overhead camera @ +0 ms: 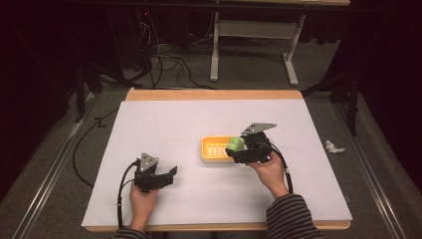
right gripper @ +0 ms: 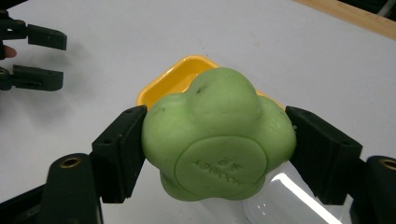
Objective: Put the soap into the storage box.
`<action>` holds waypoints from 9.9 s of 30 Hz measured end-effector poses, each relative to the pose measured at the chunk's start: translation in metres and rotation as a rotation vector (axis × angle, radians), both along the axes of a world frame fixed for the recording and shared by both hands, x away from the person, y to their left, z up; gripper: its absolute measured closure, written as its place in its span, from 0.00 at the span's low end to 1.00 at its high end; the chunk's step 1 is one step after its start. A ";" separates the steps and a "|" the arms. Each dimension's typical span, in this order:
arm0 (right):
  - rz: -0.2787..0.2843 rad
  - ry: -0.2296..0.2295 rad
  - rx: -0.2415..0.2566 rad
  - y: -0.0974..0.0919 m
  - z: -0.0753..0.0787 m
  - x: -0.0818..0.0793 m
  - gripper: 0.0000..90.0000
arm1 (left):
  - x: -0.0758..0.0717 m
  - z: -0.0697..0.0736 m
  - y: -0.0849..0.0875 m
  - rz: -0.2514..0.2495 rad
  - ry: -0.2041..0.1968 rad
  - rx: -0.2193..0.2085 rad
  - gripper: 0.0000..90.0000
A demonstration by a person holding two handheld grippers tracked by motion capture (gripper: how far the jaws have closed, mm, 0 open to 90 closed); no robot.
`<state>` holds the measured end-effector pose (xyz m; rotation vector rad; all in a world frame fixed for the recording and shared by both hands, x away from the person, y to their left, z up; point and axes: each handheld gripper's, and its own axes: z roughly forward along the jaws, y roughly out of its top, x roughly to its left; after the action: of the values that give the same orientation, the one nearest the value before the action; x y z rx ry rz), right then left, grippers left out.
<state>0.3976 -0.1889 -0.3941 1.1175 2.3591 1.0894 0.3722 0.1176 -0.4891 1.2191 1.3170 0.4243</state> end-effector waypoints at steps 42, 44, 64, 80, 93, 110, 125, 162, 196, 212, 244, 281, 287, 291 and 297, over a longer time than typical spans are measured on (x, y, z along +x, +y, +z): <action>-0.069 0.105 -0.054 0.031 -0.038 0.038 0.28 | 0.000 0.000 0.000 0.002 0.004 -0.003 0.23; -0.070 0.107 -0.052 0.031 -0.038 0.039 0.28 | 0.001 0.000 0.000 0.004 0.004 -0.003 0.23; -0.046 0.039 -0.164 0.052 -0.051 0.040 0.28 | 0.001 0.000 0.000 0.013 0.005 -0.012 0.23; -0.075 0.024 -0.154 0.055 -0.054 0.040 0.26 | 0.001 0.000 0.000 0.015 0.004 -0.006 0.23; -0.083 -0.014 -0.114 0.052 -0.046 0.034 0.23 | 0.001 0.000 0.000 0.014 0.005 -0.008 0.23; -0.106 -0.059 -0.049 0.032 -0.030 0.026 0.27 | 0.001 0.000 0.000 0.015 0.005 -0.003 0.23; -0.138 -0.097 -0.012 0.011 -0.026 0.014 0.30 | 0.001 0.000 0.000 0.015 0.008 -0.001 0.23; -0.219 -0.197 0.043 -0.035 -0.011 -0.019 0.20 | 0.002 0.000 -0.001 0.018 0.006 -0.003 0.23; -0.304 -0.210 0.094 -0.082 -0.005 -0.053 0.20 | 0.001 -0.001 -0.001 0.018 0.006 0.004 0.23; -0.348 -0.209 0.126 -0.101 -0.012 -0.067 0.20 | 0.001 -0.001 -0.001 0.017 0.007 0.008 0.23; -0.339 -0.190 0.124 -0.100 -0.026 -0.096 0.24 | 0.001 -0.001 -0.001 0.017 0.005 0.008 0.23; -0.344 -0.092 0.036 -0.084 -0.064 -0.089 0.28 | 0.001 -0.001 -0.001 0.014 0.006 0.009 0.23; -0.348 -0.072 0.010 -0.083 -0.071 -0.085 0.28 | 0.001 -0.001 -0.002 0.014 0.001 0.006 0.23; -0.354 -0.069 -0.011 -0.082 -0.074 -0.084 0.28 | 0.001 0.000 -0.001 0.008 0.002 0.005 0.22; -0.373 -0.074 -0.016 -0.084 -0.076 -0.080 0.29 | 0.001 0.000 -0.001 0.012 0.003 0.002 0.22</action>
<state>0.3173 -0.2732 -0.4703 1.4131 1.9904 0.9565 0.3731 0.1162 -0.4895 1.2145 1.3272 0.4322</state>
